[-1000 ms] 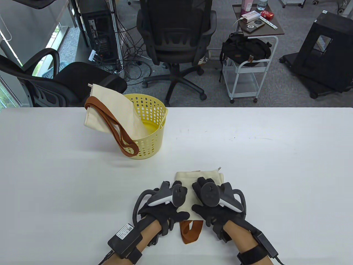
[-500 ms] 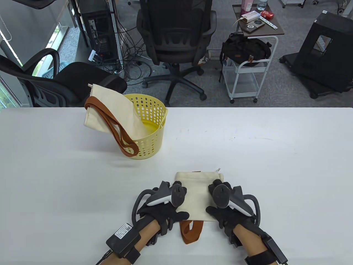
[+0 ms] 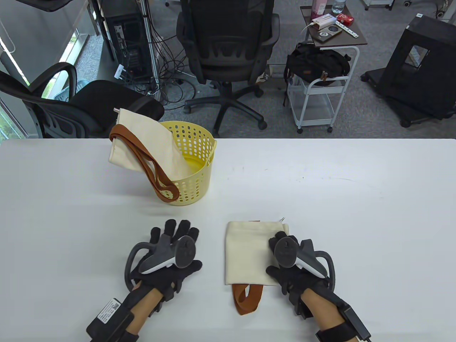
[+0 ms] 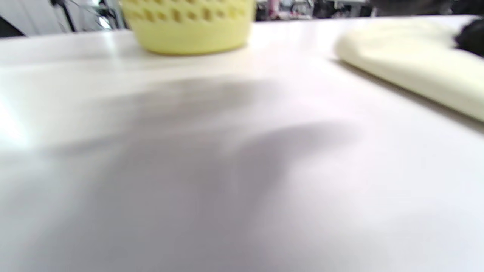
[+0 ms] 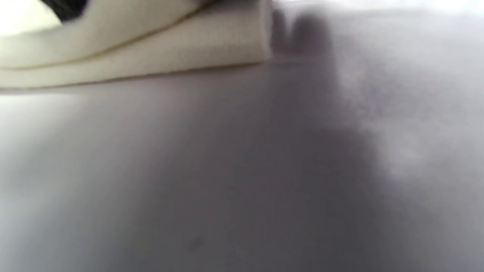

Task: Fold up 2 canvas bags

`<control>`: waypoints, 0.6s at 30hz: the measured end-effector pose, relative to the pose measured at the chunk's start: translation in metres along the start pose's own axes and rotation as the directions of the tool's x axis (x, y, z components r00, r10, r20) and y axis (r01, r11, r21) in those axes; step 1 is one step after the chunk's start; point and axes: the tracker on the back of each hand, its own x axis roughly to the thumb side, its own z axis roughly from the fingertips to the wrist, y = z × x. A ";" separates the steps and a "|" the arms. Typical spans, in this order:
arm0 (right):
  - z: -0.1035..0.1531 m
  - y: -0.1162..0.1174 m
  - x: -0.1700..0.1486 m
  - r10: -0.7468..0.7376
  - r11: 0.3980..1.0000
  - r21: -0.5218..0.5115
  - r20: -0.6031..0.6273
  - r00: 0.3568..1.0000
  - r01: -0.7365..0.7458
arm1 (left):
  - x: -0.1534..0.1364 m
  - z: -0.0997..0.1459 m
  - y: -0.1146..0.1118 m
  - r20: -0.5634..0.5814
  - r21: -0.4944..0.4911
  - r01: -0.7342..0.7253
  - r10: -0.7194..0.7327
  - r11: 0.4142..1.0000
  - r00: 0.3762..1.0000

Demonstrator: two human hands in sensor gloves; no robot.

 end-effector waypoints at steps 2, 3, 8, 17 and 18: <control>-0.001 0.001 0.000 -0.004 1.000 0.001 0.000 1.000 0.004 | -0.022 0.010 -0.003 -0.036 0.031 -0.037 0.038 0.999 0.999; -0.001 0.001 -0.001 -0.008 1.000 0.002 0.000 1.000 0.008 | -0.035 0.016 -0.006 -0.055 0.043 -0.055 0.057 0.998 0.997; -0.001 0.000 0.000 -0.020 1.000 0.008 0.000 1.000 0.020 | -0.071 0.026 -0.019 -0.110 0.075 -0.124 0.132 0.989 0.985; -0.010 -0.007 -0.006 -0.036 0.998 0.042 -0.014 0.999 0.036 | -0.081 0.029 -0.027 -0.103 0.093 -0.161 0.170 0.983 0.980; -0.013 -0.009 -0.009 -0.042 0.998 0.051 -0.025 0.999 0.044 | -0.080 0.029 -0.027 -0.100 0.095 -0.161 0.171 0.982 0.980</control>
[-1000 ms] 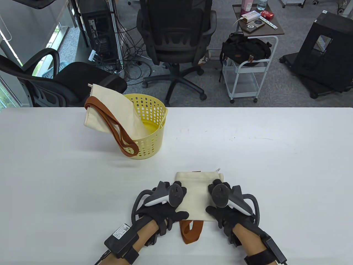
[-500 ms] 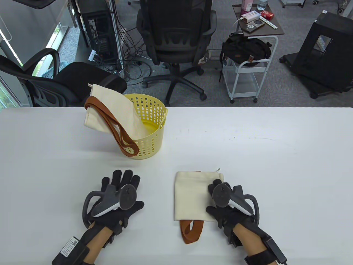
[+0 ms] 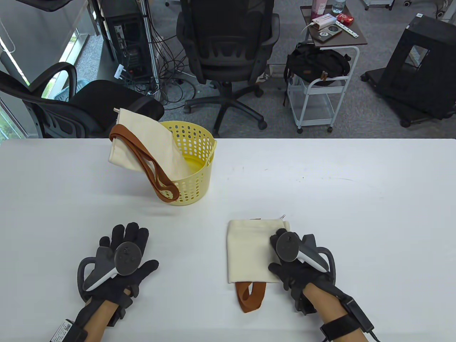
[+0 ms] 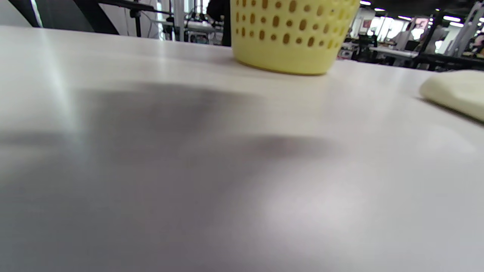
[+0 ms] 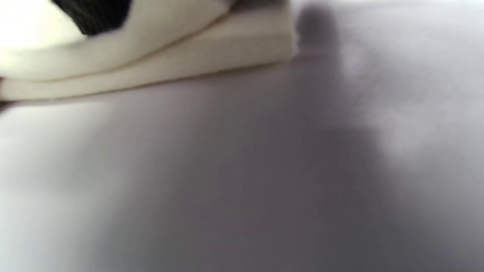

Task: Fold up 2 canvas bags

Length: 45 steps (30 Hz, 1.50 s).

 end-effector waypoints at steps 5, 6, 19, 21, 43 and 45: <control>-0.021 -0.016 -0.019 -0.027 0.999 0.039 -0.070 0.997 0.030 | 0.003 0.001 -0.001 0.009 -0.001 0.002 -0.002 1.000 1.000; -0.028 -0.021 -0.026 -0.045 0.998 0.048 -0.087 0.995 0.050 | 0.003 0.000 -0.001 0.010 -0.001 -0.003 0.003 1.000 1.000; -0.119 -0.089 -0.125 -0.061 0.998 -0.036 -0.343 0.937 0.051 | -0.005 0.001 -0.004 0.012 -0.014 -0.054 0.054 0.998 0.998; -0.128 -0.095 -0.137 -0.093 0.995 -0.056 -0.364 0.927 0.077 | -0.005 0.000 -0.005 0.008 -0.021 -0.056 0.056 0.998 0.998; -0.109 -0.101 -0.133 -0.032 0.978 -0.207 -0.324 0.945 -0.038 | -0.009 -0.001 -0.010 -0.028 -0.017 -0.039 0.039 0.999 0.999; -0.094 -0.104 -0.119 0.009 0.967 -0.241 -0.277 0.961 -0.079 | -0.010 -0.002 -0.012 -0.036 -0.031 -0.027 0.025 0.999 0.999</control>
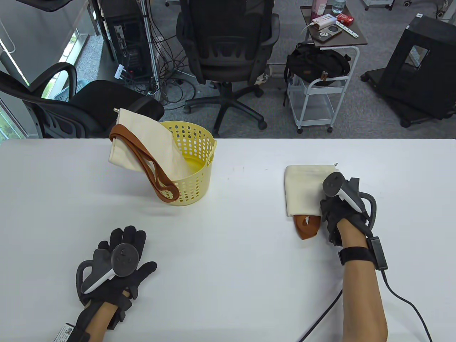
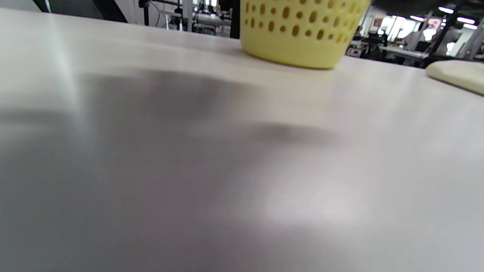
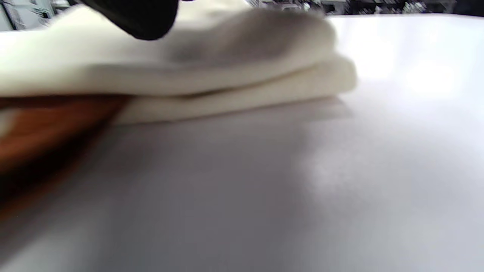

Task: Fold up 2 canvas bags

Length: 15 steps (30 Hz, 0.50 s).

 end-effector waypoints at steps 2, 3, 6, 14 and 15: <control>0.017 -0.006 0.010 0.022 0.999 -0.036 0.043 0.999 -0.020 | 0.000 -0.001 -0.001 -0.003 -0.001 0.000 0.000 1.000 1.000; 0.030 -0.009 0.017 0.026 0.998 -0.057 0.071 0.997 -0.022 | 0.000 -0.001 -0.001 -0.005 -0.004 -0.002 0.002 1.000 1.000; 0.068 -0.014 0.035 0.039 0.995 -0.094 0.139 0.989 -0.026 | 0.001 0.000 -0.002 -0.016 -0.001 0.014 -0.014 1.000 1.000; 0.166 -0.002 0.060 0.073 0.989 -0.142 0.241 0.968 -0.039 | 0.009 0.002 -0.001 -0.030 0.018 0.027 -0.027 0.999 0.999; 0.176 0.001 0.059 0.071 0.990 -0.137 0.246 0.967 -0.038 | 0.011 0.003 0.000 -0.031 0.024 0.041 -0.041 0.999 0.999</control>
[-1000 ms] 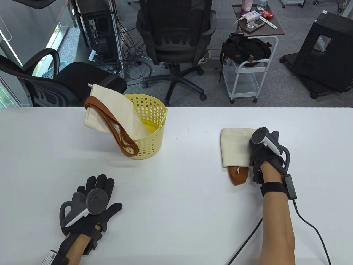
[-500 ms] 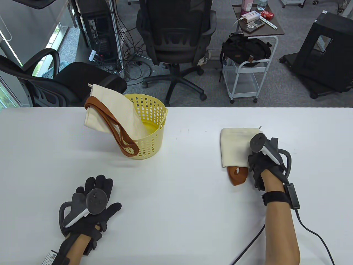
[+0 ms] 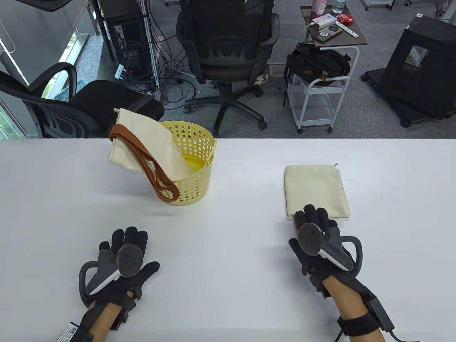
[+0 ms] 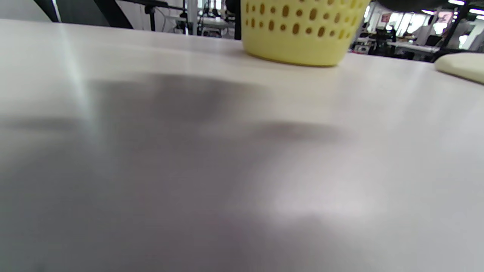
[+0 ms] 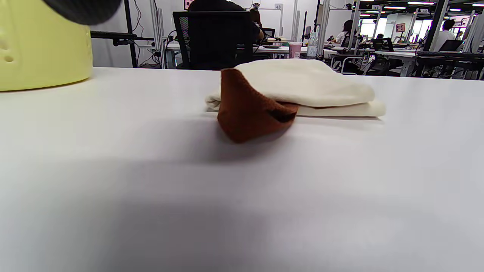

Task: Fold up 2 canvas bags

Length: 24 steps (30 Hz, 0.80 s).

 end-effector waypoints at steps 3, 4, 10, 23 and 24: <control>0.018 0.007 0.001 -0.014 1.000 -0.003 0.018 1.000 0.015 | 0.001 0.001 0.001 -0.007 0.012 0.002 -0.002 1.000 1.000; 0.021 0.010 0.001 -0.014 1.000 -0.003 0.020 1.000 0.014 | 0.001 0.001 0.001 -0.008 0.012 0.000 0.001 1.000 1.000; 0.029 0.028 -0.004 -0.017 1.000 0.023 0.065 0.998 0.015 | -0.005 0.000 0.002 -0.031 0.030 -0.051 0.052 0.998 0.998; 0.033 0.035 -0.005 -0.033 0.997 0.074 0.099 0.995 0.026 | -0.042 -0.038 0.078 -0.055 0.208 -0.572 0.593 0.794 0.803; 0.033 0.036 -0.005 -0.036 0.997 0.078 0.102 0.994 0.028 | -0.043 -0.040 0.083 -0.051 0.217 -0.589 0.611 0.779 0.790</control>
